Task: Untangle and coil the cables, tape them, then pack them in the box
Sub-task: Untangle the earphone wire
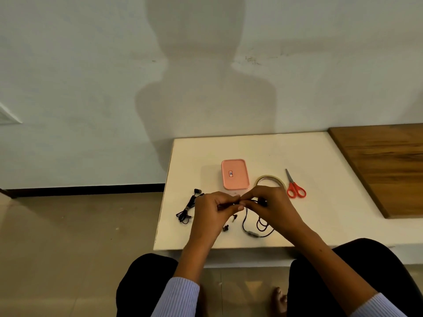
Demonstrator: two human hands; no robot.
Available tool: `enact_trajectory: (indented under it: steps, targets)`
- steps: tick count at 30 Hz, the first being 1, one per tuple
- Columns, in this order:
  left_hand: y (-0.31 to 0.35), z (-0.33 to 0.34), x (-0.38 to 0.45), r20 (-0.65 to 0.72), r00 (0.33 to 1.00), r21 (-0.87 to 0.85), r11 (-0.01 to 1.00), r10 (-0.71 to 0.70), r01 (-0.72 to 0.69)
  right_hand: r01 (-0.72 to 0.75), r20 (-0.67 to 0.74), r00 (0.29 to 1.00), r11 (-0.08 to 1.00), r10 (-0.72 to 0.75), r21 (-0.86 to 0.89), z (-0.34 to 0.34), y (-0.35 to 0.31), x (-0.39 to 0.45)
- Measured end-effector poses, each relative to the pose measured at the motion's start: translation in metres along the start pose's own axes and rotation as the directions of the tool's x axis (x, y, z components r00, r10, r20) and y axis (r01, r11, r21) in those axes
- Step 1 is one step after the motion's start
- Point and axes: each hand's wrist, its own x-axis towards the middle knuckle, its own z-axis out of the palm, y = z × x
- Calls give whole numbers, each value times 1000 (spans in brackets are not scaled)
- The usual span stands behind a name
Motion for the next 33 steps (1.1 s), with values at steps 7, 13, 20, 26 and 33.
enact_trajectory:
  steps: [7,13,20,26,33]
  targets:
    - [-5,-13,4,-98,993,-18,998,-69,68,-32,36,999,998,30,56,-17,6,0]
    - [-12,-25,6,-222,963,-43,989,-151,145,-116,-3,993,993,116,22,-37,23,-1]
    - [-17,-23,5,-205,957,-19,979,-204,204,-153,-114,982,988,152,-1,-37,30,-3]
    - [-4,-6,1,-82,992,129,986,-92,102,-83,-155,984,996,84,13,-30,14,-2]
    - [7,8,6,4,996,105,991,86,-86,-57,-14,998,997,58,59,-10,-3,4]
